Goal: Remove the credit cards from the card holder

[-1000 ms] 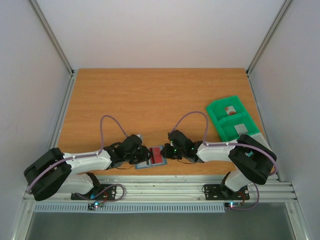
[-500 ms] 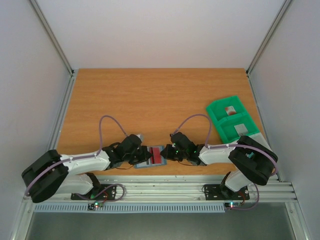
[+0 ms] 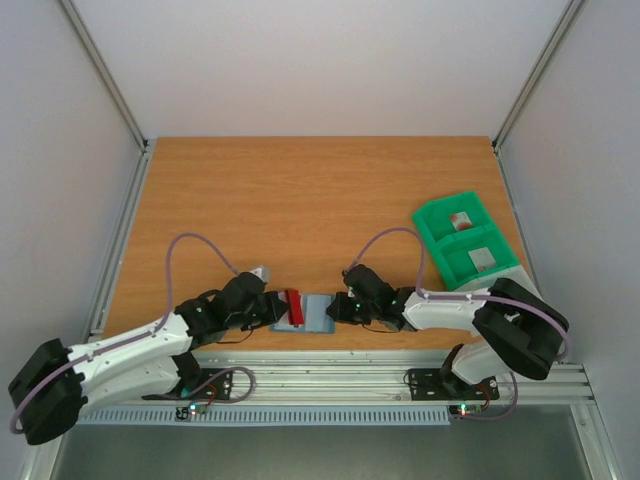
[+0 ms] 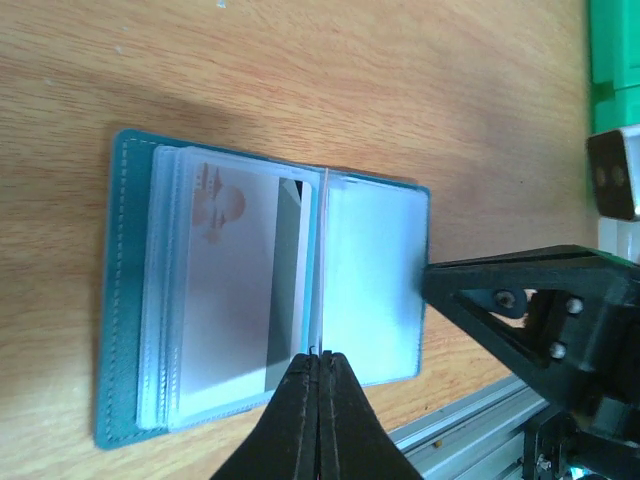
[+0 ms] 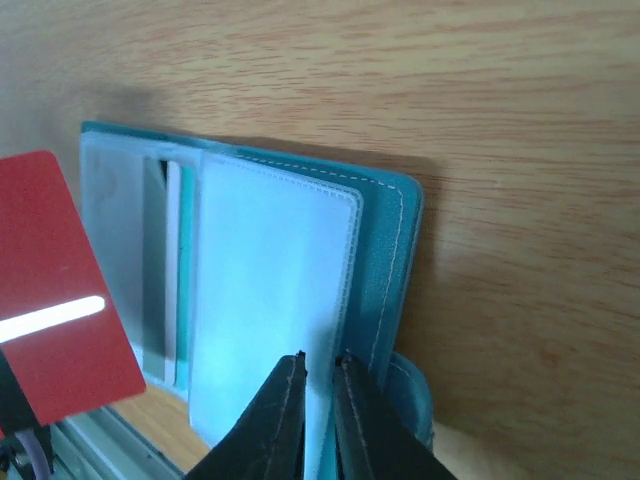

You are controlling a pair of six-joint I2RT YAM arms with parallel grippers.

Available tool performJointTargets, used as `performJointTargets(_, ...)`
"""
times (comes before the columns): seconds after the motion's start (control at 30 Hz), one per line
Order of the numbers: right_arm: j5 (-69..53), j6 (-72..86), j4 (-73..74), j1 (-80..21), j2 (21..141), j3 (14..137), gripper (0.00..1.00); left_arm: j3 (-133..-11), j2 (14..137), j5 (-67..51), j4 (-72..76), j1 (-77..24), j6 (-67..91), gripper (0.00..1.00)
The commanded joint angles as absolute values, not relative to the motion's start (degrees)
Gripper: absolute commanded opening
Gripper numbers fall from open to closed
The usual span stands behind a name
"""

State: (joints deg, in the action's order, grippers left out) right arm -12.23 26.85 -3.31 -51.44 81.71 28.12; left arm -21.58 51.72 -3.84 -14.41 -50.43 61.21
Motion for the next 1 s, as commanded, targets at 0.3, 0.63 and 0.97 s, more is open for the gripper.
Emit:
performJointTargets(0.3,-7.61,-0.26,-0.8,-54.03,62.45,30.64,0.17,-28.56,38.76,-0.84,-27.44,-50.1,61.68,0.01)
performJointTargets(0.63,1.99,-44.15,-21.1,-70.42,51.3,20.43,0.17,-30.87,32.56,-1.96,-31.81,-49.92,65.1,0.0)
performJointTargets(0.97,19.61,-73.24,-43.73,-79.96,67.47,19.57,0.27,-31.18,32.78,-8.07,-28.24,-49.92,69.43,0.0)
